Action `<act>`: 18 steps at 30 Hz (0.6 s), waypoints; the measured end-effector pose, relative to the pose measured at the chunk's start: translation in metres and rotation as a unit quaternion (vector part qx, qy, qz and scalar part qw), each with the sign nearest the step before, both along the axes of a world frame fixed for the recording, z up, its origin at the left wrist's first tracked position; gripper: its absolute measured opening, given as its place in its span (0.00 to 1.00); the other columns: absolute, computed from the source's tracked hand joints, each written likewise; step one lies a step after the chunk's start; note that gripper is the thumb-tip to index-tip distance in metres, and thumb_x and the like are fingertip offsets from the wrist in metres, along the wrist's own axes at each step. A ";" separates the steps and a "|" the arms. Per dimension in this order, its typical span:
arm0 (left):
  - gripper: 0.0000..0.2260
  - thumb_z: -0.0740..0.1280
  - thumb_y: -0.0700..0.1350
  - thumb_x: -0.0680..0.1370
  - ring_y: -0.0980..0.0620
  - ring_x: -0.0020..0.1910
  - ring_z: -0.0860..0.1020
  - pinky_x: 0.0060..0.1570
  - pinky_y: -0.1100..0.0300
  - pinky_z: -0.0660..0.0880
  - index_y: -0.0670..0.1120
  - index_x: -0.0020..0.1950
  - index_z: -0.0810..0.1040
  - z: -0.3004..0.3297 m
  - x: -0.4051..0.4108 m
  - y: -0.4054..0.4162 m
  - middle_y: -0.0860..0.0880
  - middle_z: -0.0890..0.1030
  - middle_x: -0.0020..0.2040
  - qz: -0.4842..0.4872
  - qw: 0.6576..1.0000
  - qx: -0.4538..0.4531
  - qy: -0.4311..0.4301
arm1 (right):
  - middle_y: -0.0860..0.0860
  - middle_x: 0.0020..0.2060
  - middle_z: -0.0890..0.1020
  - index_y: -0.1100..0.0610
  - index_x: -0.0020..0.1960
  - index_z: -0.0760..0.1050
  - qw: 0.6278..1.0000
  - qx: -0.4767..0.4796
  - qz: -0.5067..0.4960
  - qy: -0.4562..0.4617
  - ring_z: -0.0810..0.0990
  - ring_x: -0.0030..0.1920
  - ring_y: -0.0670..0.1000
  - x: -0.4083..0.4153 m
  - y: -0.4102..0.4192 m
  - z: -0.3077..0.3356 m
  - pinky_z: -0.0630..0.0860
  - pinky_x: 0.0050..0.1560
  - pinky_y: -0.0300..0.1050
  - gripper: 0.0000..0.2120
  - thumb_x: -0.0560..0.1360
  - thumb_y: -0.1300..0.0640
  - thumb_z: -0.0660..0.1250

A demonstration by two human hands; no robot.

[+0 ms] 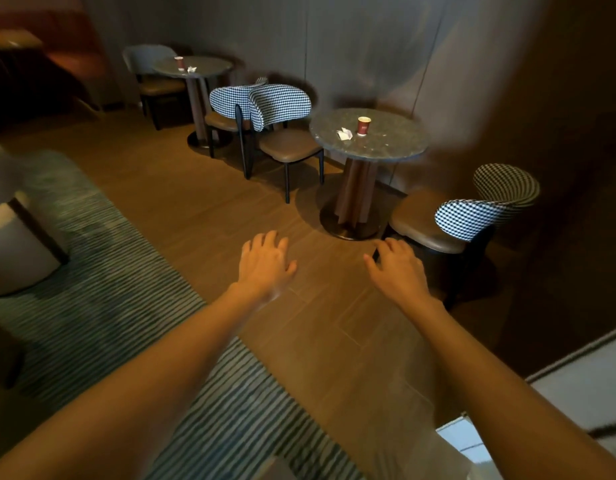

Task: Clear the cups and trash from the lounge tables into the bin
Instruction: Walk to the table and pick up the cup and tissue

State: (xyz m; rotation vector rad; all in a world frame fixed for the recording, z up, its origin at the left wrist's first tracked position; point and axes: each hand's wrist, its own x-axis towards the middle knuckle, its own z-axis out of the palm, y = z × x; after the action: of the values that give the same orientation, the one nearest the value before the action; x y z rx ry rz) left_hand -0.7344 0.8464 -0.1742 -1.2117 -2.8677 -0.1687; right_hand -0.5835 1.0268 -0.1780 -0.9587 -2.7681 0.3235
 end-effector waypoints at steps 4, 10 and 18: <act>0.24 0.56 0.56 0.80 0.44 0.72 0.59 0.69 0.49 0.59 0.46 0.73 0.62 -0.019 -0.053 0.053 0.45 0.61 0.74 -0.005 1.000 -0.007 -0.017 | 0.56 0.73 0.65 0.56 0.73 0.65 0.999 -0.031 -0.006 -0.037 0.58 0.75 0.58 -0.051 0.052 -0.027 0.61 0.71 0.56 0.25 0.81 0.45 0.55; 0.24 0.56 0.55 0.79 0.45 0.72 0.60 0.69 0.49 0.59 0.46 0.73 0.63 -0.035 -0.165 0.141 0.46 0.63 0.73 -0.027 0.999 0.006 -0.022 | 0.56 0.71 0.68 0.57 0.71 0.67 0.999 -0.030 -0.022 -0.034 0.61 0.74 0.58 -0.156 0.138 -0.042 0.62 0.71 0.56 0.24 0.81 0.45 0.56; 0.23 0.58 0.54 0.79 0.45 0.70 0.63 0.67 0.50 0.60 0.46 0.72 0.65 -0.041 -0.273 0.246 0.46 0.66 0.71 -0.081 0.996 -0.006 -0.024 | 0.55 0.69 0.70 0.57 0.72 0.67 0.996 -0.052 -0.052 -0.044 0.64 0.72 0.57 -0.263 0.221 -0.060 0.66 0.68 0.55 0.23 0.81 0.46 0.55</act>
State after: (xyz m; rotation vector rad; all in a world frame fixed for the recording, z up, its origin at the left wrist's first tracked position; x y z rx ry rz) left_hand -1.0078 1.0924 -0.2150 -1.4625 -2.8123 -0.1878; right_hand -0.8462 1.2481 -0.2378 -1.1634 -2.7911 0.4219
